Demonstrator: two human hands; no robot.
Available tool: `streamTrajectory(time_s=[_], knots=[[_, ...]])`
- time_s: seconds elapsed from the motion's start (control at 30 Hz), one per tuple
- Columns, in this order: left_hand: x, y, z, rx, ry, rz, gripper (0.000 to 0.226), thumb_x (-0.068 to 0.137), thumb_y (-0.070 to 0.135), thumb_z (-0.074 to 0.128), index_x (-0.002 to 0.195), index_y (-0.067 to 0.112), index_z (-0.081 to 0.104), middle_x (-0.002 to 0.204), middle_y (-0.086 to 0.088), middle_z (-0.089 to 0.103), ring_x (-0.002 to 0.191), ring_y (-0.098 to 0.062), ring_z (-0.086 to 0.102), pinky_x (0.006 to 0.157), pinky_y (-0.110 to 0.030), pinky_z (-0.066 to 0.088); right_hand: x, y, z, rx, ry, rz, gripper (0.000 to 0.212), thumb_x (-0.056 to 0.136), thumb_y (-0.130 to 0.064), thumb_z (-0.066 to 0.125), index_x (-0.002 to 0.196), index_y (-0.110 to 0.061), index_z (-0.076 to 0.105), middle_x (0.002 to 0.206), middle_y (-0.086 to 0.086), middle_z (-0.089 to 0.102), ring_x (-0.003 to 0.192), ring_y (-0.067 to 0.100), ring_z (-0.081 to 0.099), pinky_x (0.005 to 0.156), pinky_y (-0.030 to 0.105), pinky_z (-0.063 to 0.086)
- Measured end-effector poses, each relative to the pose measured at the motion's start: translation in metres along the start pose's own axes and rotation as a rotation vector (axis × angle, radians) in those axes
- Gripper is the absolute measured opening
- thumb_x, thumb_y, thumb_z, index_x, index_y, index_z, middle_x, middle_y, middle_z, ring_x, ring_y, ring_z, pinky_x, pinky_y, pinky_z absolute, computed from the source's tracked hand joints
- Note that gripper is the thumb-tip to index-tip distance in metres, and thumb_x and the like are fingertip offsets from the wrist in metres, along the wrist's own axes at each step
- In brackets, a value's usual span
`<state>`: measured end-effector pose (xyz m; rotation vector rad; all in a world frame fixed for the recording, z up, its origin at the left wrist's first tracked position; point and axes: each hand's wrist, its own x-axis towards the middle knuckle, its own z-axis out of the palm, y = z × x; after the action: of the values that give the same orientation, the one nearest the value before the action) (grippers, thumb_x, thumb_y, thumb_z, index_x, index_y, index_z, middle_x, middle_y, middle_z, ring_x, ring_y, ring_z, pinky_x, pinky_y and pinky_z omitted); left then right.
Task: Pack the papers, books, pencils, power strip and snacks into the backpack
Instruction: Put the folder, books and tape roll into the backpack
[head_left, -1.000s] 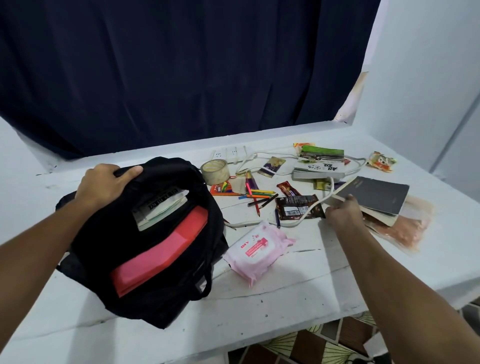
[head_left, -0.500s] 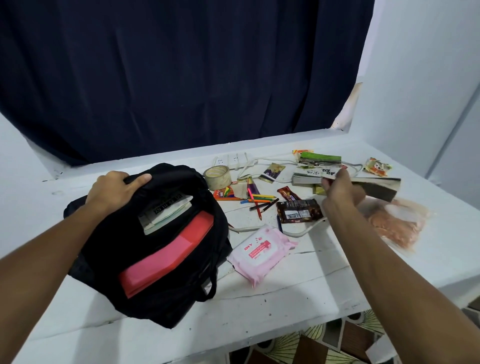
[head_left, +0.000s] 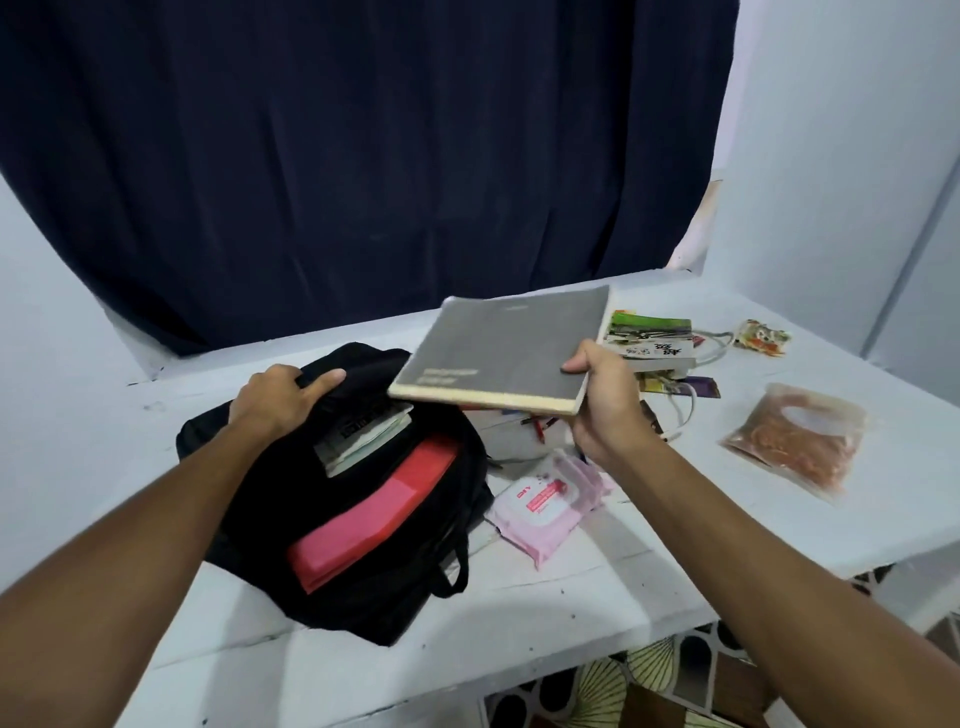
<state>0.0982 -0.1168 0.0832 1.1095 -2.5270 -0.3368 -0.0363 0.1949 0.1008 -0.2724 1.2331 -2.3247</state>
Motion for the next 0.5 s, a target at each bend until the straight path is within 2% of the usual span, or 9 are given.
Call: streamTrajectory(time_s=[0.07,0.23,0.3,0.4,0.5], knots=[[-0.001,0.001,-0.002,-0.003,0.01,-0.008,0.076,0.078,0.078,0.044,0.073,0.004,0.059,0.072,-0.007,0.058,0.076,-0.031,0.055,0.068,-0.037,0.042,-0.012,0.012,0.007,-0.008,-0.062,0.146,0.03,0.077,-0.005,0.037,0.1,-0.003,0.057,0.092,0.014,0.062,0.068,0.027,0.061,0.04,0.027,0.049],[0.004,0.003,-0.007,-0.028,0.064,-0.029,0.072,0.081,0.076,0.046,0.071,0.005,0.057,0.072,-0.008,0.059,0.073,-0.031,0.054,0.065,-0.036,0.04,-0.014,0.053,0.016,0.065,-0.111,0.377,0.037,0.077,-0.009,0.035,0.105,-0.007,0.059,0.091,0.012,0.065,0.076,0.028,0.063,0.045,0.029,0.053],[0.01,0.003,-0.01,-0.04,0.108,-0.012,0.072,0.082,0.075,0.046,0.072,0.005,0.058,0.072,-0.008,0.06,0.071,-0.029,0.054,0.064,-0.036,0.04,-0.007,0.068,0.021,0.078,-0.114,0.426,0.037,0.077,-0.008,0.036,0.105,-0.006,0.059,0.093,0.014,0.065,0.078,0.029,0.063,0.048,0.031,0.055],[0.02,0.005,-0.018,-0.076,0.163,0.016,0.069,0.083,0.072,0.05,0.07,0.005,0.06,0.066,-0.008,0.06,0.065,-0.026,0.055,0.061,-0.035,0.041,0.01,0.088,0.033,0.089,-0.126,0.473,0.029,0.079,-0.005,0.037,0.097,-0.006,0.06,0.085,0.012,0.066,0.072,0.028,0.064,0.05,0.032,0.056],[0.027,0.011,-0.029,-0.078,0.206,0.029,0.065,0.083,0.068,0.054,0.061,0.007,0.05,0.058,-0.007,0.056,0.059,-0.022,0.054,0.052,-0.033,0.036,0.032,0.107,0.057,0.143,-0.168,0.517,0.031,0.078,0.0,0.037,0.099,-0.004,0.059,0.091,0.015,0.066,0.077,0.03,0.064,0.058,0.035,0.056]])
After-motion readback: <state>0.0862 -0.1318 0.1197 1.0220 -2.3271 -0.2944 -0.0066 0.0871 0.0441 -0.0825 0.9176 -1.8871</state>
